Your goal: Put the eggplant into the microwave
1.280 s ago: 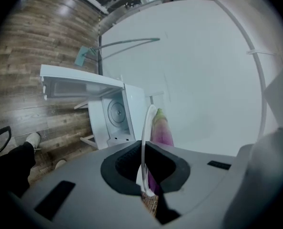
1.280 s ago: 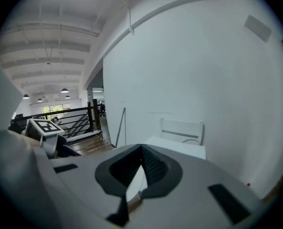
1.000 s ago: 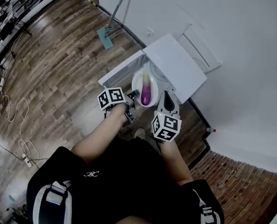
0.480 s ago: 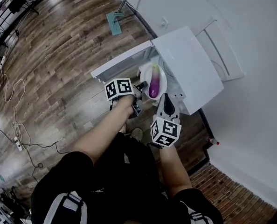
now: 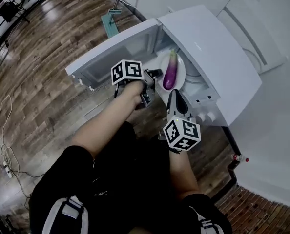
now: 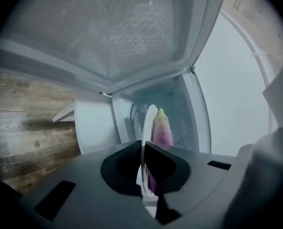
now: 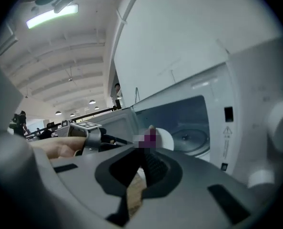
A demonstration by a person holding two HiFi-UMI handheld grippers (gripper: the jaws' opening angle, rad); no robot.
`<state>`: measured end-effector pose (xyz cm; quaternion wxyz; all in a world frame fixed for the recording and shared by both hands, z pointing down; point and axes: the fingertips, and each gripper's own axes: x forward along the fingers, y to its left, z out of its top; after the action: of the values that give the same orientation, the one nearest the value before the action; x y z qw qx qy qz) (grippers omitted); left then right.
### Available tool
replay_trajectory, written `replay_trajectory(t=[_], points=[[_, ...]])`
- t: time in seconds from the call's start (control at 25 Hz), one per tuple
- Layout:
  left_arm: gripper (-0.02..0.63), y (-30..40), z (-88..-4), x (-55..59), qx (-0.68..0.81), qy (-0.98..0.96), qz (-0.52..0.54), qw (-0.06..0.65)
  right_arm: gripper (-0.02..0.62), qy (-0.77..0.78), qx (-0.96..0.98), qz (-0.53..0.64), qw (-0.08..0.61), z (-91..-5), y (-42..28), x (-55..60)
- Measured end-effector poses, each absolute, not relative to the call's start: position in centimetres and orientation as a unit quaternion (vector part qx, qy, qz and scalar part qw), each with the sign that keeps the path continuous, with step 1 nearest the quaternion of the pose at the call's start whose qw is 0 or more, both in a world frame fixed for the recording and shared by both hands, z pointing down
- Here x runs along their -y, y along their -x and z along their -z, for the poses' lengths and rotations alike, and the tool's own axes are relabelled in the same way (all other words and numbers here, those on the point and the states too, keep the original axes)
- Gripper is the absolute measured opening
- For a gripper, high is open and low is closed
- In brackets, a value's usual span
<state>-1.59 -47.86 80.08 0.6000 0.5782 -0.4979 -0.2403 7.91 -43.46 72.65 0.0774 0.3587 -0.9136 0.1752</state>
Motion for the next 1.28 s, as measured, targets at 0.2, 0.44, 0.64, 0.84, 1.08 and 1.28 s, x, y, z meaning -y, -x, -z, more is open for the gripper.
replay_trajectory(t=[0.2,0.44,0.64,0.84,1.08,1.28], points=[[0.014,1.3,-81.5,50.7,0.485,-0.603,0.247,0.583,0.012,-0.359,0.916,-0.17,0.059,-76.3,-9.3,42.9],[0.014,-0.2,-82.0,54.5,0.485,-0.61,0.234,0.582,0.014,-0.371,0.912,-0.161,0.072,-77.2,-12.0,41.4],[0.014,-1.4,-82.3,57.1,0.473,-0.616,0.229,0.586,0.014,-0.394,0.903,-0.153,0.075,-77.9,-14.8,41.3],[0.014,-1.9,-82.5,58.8,0.485,-0.618,0.217,0.579,0.014,-0.407,0.898,-0.149,0.078,-78.0,-16.5,41.0],[0.014,-2.5,-82.5,59.9,0.509,-0.636,0.166,0.556,0.014,-0.408,0.899,-0.136,0.079,-77.5,-16.9,40.3],[0.019,-2.4,-82.4,60.8,0.537,-0.672,0.103,0.5,0.014,-0.411,0.898,-0.131,0.086,-77.7,-16.9,40.0]])
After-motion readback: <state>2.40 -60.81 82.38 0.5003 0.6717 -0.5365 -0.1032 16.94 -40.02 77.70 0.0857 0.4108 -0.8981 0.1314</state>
